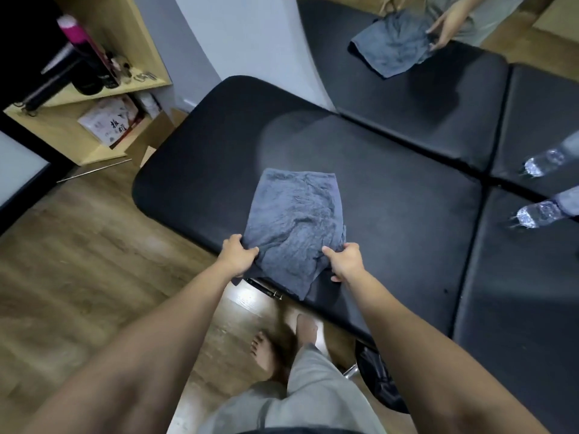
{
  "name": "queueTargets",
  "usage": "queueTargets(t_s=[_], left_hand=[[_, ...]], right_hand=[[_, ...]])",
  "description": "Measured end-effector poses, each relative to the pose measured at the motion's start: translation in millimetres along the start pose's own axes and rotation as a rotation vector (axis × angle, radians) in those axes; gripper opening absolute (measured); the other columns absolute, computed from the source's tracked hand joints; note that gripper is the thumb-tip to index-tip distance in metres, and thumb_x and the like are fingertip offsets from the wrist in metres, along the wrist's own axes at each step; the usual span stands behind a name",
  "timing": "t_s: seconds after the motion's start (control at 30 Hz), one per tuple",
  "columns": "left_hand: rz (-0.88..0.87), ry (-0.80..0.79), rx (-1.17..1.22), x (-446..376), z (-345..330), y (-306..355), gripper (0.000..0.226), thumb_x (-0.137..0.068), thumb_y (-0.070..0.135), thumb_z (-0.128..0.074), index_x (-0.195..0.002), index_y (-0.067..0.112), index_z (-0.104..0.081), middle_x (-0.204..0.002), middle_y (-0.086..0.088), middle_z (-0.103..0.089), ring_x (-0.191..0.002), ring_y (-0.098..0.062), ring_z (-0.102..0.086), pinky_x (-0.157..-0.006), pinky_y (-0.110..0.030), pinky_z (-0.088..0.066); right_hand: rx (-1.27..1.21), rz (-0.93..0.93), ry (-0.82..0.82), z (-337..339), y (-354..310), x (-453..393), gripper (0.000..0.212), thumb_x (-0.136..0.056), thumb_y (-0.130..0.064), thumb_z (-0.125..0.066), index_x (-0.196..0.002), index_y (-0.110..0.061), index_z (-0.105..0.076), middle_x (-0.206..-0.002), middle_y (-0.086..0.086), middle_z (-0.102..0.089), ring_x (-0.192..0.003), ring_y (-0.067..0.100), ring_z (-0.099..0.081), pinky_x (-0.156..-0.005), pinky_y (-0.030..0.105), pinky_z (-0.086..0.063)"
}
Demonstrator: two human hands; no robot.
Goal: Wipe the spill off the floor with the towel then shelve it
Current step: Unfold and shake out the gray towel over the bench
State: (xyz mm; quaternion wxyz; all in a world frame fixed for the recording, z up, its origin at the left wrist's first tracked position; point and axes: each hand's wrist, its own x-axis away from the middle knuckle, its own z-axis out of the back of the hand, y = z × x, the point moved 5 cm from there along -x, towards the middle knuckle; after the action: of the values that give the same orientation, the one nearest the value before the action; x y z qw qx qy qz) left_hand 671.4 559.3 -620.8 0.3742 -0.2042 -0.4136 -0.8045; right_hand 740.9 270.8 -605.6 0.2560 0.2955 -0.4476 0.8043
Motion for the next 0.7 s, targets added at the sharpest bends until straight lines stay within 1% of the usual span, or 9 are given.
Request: queueTargets(t_s=[0.07, 0.13, 0.23, 0.3, 0.33, 0.4, 0.53, 0.63, 0.7], left_hand=[[0.038, 0.021, 0.017, -10, -2, -3, 0.080, -0.068, 0.046, -0.074, -0.135, 0.010, -0.049, -0.122, -0.015, -0.062, -0.105, -0.038, -0.066, -0.081, -0.048, -0.060], [0.057, 0.035, 0.074, 9, 5, 15, 0.064, -0.078, 0.035, -0.077, -0.128, 0.005, -0.052, -0.108, -0.017, -0.067, -0.097, -0.037, -0.069, -0.075, -0.038, -0.057], [0.060, 0.016, 0.077, 15, 7, 28, 0.021, -0.088, 0.024, -0.074, -0.088, 0.006, -0.065, -0.083, -0.011, -0.065, -0.074, -0.028, -0.062, -0.056, -0.029, -0.044], [0.050, 0.000, 0.039, 16, 7, 30, 0.023, -0.091, 0.022, -0.072, -0.074, 0.010, -0.062, -0.074, -0.007, -0.061, -0.071, -0.025, -0.058, -0.058, -0.029, -0.045], [0.034, 0.015, 0.016, 17, 8, 30, 0.023, -0.091, 0.021, -0.072, -0.073, 0.012, -0.061, -0.076, -0.006, -0.062, -0.074, -0.025, -0.058, -0.065, -0.030, -0.047], [0.000, 0.057, -0.014, 18, 10, 31, 0.027, -0.092, 0.019, -0.070, -0.069, 0.016, -0.055, -0.079, -0.003, -0.061, -0.079, -0.024, -0.057, -0.073, -0.030, -0.044], [0.032, 0.095, 0.028, 21, 11, 32, 0.033, -0.097, 0.018, -0.060, -0.068, 0.017, -0.045, -0.080, -0.003, -0.054, -0.080, -0.025, -0.051, -0.072, -0.028, -0.037], [0.110, 0.089, 0.230, 23, 11, 27, 0.029, -0.099, 0.019, -0.053, -0.072, 0.015, -0.044, -0.079, -0.008, -0.050, -0.067, -0.025, -0.047, -0.063, -0.030, -0.038], [0.123, 0.119, 0.298, 26, 19, 28, 0.021, -0.100, 0.020, -0.049, -0.079, 0.015, -0.049, -0.083, -0.010, -0.052, -0.068, -0.024, -0.047, -0.062, -0.031, -0.039]], right_hand=[[-0.084, -0.039, -0.031, -6, -3, -4, 0.046, -0.085, -0.038, -0.075, -0.111, -0.011, -0.050, -0.093, 0.009, -0.055, -0.072, 0.025, -0.052, -0.044, 0.027, -0.046], [-0.095, -0.028, -0.038, -9, -9, -4, 0.029, -0.088, -0.028, -0.074, -0.105, -0.018, -0.052, -0.085, 0.006, -0.054, -0.063, 0.021, -0.049, -0.046, 0.028, -0.043], [-0.026, 0.073, 0.021, -4, -16, -7, 0.022, -0.085, -0.021, -0.075, -0.091, -0.024, -0.054, -0.089, 0.008, -0.064, -0.068, 0.024, -0.055, -0.058, 0.033, -0.048], [0.063, 0.132, 0.039, -1, -16, -11, 0.025, -0.082, -0.023, -0.076, -0.094, -0.025, -0.055, -0.103, 0.008, -0.068, -0.080, 0.027, -0.060, -0.076, 0.042, -0.056], [0.093, 0.140, 0.030, -3, -12, -16, 0.027, -0.081, -0.025, -0.076, -0.099, -0.025, -0.055, -0.105, 0.007, -0.068, -0.083, 0.027, -0.061, -0.082, 0.045, -0.057], [0.106, 0.151, 0.007, -6, -11, -15, 0.032, -0.080, -0.028, -0.076, -0.102, -0.024, -0.053, -0.105, 0.007, -0.068, -0.083, 0.027, -0.061, -0.083, 0.048, -0.056], [0.065, 0.148, -0.010, -9, -18, -12, 0.030, -0.083, -0.015, -0.076, -0.097, -0.015, -0.050, -0.096, 0.005, -0.061, -0.090, 0.025, -0.061, -0.082, 0.039, -0.053], [0.110, 0.209, -0.033, -7, -27, -11, 0.023, -0.082, -0.006, -0.067, -0.078, -0.015, -0.046, -0.073, 0.004, -0.054, -0.071, 0.022, -0.055, -0.075, 0.036, -0.050], [0.057, 0.314, 0.021, 3, -44, -8, 0.015, -0.087, -0.003, -0.059, -0.081, -0.013, -0.049, -0.067, -0.002, -0.048, -0.065, 0.018, -0.047, -0.072, 0.030, -0.043]])
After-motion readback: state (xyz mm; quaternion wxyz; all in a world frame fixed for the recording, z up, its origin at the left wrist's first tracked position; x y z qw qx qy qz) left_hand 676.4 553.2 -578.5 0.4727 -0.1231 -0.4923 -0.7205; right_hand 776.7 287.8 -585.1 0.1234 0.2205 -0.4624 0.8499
